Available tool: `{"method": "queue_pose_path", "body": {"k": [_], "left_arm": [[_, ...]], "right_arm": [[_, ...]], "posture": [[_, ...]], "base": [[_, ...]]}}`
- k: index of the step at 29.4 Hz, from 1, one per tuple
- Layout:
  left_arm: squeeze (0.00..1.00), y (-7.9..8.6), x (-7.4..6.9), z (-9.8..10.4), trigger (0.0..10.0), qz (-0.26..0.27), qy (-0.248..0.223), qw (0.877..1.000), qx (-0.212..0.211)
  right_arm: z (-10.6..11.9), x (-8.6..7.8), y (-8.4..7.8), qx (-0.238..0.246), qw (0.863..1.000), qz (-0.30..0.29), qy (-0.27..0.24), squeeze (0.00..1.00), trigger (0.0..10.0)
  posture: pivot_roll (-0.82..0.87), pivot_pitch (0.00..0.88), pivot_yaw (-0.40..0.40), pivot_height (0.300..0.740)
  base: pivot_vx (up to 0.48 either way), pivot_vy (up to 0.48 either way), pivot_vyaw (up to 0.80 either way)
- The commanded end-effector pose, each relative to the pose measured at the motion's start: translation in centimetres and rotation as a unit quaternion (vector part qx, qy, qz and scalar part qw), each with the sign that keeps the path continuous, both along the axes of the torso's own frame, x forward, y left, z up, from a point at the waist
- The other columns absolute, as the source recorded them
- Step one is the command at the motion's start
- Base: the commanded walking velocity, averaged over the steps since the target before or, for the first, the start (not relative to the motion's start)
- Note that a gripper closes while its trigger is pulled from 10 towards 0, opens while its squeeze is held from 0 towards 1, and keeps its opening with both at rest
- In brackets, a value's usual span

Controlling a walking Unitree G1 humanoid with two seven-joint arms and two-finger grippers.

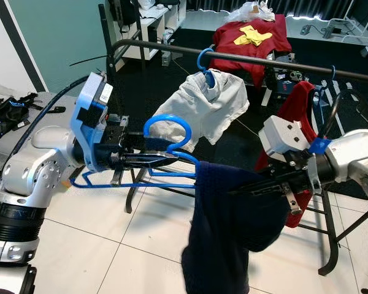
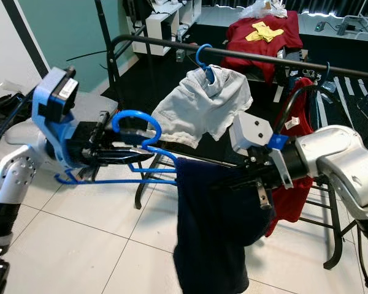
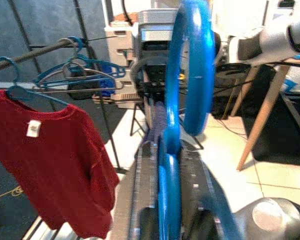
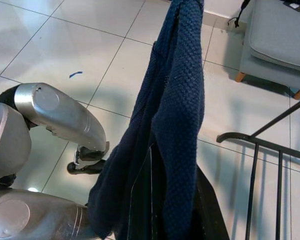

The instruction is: Hang hanger

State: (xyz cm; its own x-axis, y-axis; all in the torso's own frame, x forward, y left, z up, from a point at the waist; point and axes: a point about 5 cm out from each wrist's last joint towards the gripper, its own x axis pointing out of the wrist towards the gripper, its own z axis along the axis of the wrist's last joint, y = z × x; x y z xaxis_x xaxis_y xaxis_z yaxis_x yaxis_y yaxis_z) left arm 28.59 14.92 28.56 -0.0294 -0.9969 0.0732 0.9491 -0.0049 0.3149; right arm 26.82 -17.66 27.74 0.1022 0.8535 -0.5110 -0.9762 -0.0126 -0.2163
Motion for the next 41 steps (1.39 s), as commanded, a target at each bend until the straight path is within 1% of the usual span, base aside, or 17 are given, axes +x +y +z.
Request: {"method": "queue_pose_path", "body": {"k": [1, 12, 13, 15, 16, 22, 25, 26, 30, 31, 32, 36, 37, 38, 39, 40, 41], "left_arm": [[0.0, -0.1, -0.4, -0.7, 0.0, -0.012, 0.007, 1.0, 0.023], [0.0, -0.8, -0.5, -1.1, 0.0, -0.014, -0.006, 0.999, 0.043], [0.0, -1.1, -0.4, -1.0, 0.0, -0.006, -0.009, 1.0, 0.03], [0.0, -1.1, -0.3, -0.9, 0.0, -0.003, -0.009, 1.0, 0.024], [0.0, -1.2, -0.2, -0.8, 0.0, 0.003, -0.009, 1.0, 0.016], [0.0, -1.0, 0.4, -0.6, 0.0, 0.025, -0.008, 1.0, -0.005], [0.0, -0.5, 0.8, -0.1, 0.0, 0.048, -0.011, 0.998, -0.027], [0.0, -0.5, 0.8, -0.1, 0.0, 0.048, -0.011, 0.998, -0.027], [0.0, 0.0, 0.8, 0.0, 0.0, 0.061, -0.012, 0.998, -0.031], [0.0, 0.5, 0.8, 0.1, 0.0, 0.068, -0.013, 0.997, -0.032], [0.0, 0.7, 0.8, 0.3, 0.0, 0.07, -0.015, 0.997, -0.032], [0.0, 1.0, 0.7, 0.6, 0.0, 0.072, -0.018, 0.997, -0.035], [0.0, 1.2, 0.7, 0.8, 0.0, 0.073, -0.02, 0.996, -0.037], [0.0, 1.3, 0.7, 1.2, 0.0, 0.071, -0.024, 0.996, -0.039], [0.0, 1.3, 0.7, 1.2, 0.0, 0.071, -0.024, 0.996, -0.039], [0.0, 1.4, 0.6, 1.4, 0.0, 0.07, -0.027, 0.996, -0.041], [0.0, 1.5, 0.6, 1.7, 0.0, 0.066, -0.031, 0.996, -0.043]], "right_arm": [[0.9, -0.1, 0.3, 0.005, 1.0, 0.015, -0.024, 0.0, 0.0], [1.3, 0.3, 0.5, 0.013, 0.999, 0.016, -0.034, 0.0, 0.0], [1.4, 0.7, 0.7, 0.026, 0.999, 0.006, -0.042, 0.34, 0.0], [1.4, 0.8, 0.7, 0.031, 0.999, 0.002, -0.043, 0.34, 0.0], [1.4, 0.9, 0.7, 0.035, 0.998, -0.001, -0.046, 1.0, 10.0], [1.6, 1.2, 0.6, 0.049, 0.997, -0.016, -0.06, 1.0, 10.0], [2.3, 1.6, 0.0, 0.079, 0.992, -0.049, -0.083, 1.0, 10.0], [2.3, 1.6, 0.0, 0.079, 0.992, -0.049, -0.083, 1.0, 10.0], [3.2, 1.9, -1.1, 0.118, 0.985, -0.082, -0.098, 1.0, 10.0], [3.7, 1.4, -1.9, 0.142, 0.981, -0.089, -0.097, 1.0, 10.0], [3.8, 1.0, -2.4, 0.149, 0.98, -0.09, -0.092, 1.0, 10.0], [3.9, 0.5, -3.3, 0.148, 0.982, -0.088, -0.084, 1.0, 10.0], [3.8, 0.2, -3.6, 0.143, 0.983, -0.087, -0.08, 1.0, 10.0], [3.6, 0.0, -4.5, 0.126, 0.985, -0.097, -0.074, 1.0, 10.0], [3.6, 0.0, -4.5, 0.126, 0.985, -0.097, -0.074, 1.0, 10.0], [3.3, -0.3, -5.2, 0.11, 0.986, -0.104, -0.066, 0.6, 10.0], [3.0, -0.5, -5.9, 0.099, 0.987, -0.111, -0.054, 0.0, 10.0]], "posture": [[-0.03, 0.046, 0.022, 0.74], [-0.03, 0.047, 0.021, 0.74], [-0.03, 0.048, 0.02, 0.74], [-0.03, 0.049, 0.021, 0.74], [-0.03, 0.049, 0.021, 0.74], [-0.03, 0.05, 0.022, 0.74], [-0.03, 0.05, 0.023, 0.74], [-0.03, 0.05, 0.023, 0.74], [-0.03, 0.051, 0.024, 0.74], [-0.03, 0.053, 0.023, 0.74], [-0.03, 0.053, 0.02, 0.74], [-0.03, 0.055, 0.018, 0.74], [-0.03, 0.055, 0.018, 0.74], [-0.03, 0.056, 0.016, 0.74], [-0.03, 0.056, 0.016, 0.74], [-0.03, 0.056, 0.015, 0.74], [-0.03, 0.058, 0.015, 0.74]], "base": [[0.0, 0.0, 0.0], [0.0, 0.0, 0.0], [0.0, 0.0, 0.0], [0.0, 0.0, 0.0], [0.0, 0.0, 0.0], [0.0, 0.0, 0.0], [0.0, 0.0, 0.0], [0.0, 0.0, 0.0], [0.0, 0.0, 0.0], [0.0, 0.0, 0.0], [0.0, 0.0, 0.0], [0.0, 0.0, 0.0], [0.0, 0.0, 0.0], [0.0, 0.0, 0.0], [0.0, 0.0, 0.0], [0.0, 0.0, 0.0], [0.0, 0.0, 0.0]]}}
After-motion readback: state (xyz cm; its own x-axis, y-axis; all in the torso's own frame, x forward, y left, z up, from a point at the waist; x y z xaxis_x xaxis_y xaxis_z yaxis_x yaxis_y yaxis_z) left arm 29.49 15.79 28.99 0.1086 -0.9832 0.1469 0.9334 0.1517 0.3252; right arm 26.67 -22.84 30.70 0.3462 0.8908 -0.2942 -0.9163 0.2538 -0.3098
